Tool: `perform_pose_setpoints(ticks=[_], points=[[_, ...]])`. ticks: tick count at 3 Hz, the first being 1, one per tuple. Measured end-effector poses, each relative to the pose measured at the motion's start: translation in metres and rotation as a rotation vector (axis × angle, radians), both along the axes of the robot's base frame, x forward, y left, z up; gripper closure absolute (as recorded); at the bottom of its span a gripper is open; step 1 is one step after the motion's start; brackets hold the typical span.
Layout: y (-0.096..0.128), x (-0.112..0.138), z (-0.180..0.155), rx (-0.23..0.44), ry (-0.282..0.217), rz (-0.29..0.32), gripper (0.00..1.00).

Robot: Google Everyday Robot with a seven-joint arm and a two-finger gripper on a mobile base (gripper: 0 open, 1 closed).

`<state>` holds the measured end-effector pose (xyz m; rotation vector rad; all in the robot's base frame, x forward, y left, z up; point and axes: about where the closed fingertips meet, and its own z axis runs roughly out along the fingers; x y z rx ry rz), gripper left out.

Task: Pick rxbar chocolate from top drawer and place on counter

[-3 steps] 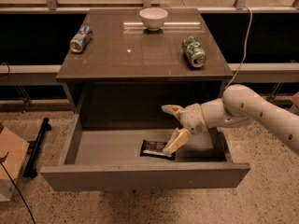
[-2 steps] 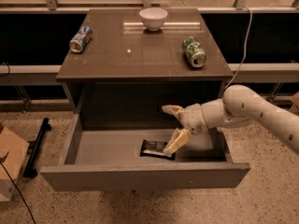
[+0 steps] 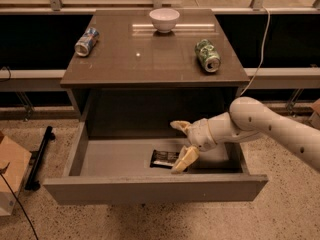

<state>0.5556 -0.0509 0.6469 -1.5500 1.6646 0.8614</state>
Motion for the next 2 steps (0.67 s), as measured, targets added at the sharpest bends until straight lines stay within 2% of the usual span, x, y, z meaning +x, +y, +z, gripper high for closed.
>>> perform_pose_setpoints(ticks=[2], points=[[0.004,-0.002,-0.032,-0.026,0.014,-0.017,0.0]])
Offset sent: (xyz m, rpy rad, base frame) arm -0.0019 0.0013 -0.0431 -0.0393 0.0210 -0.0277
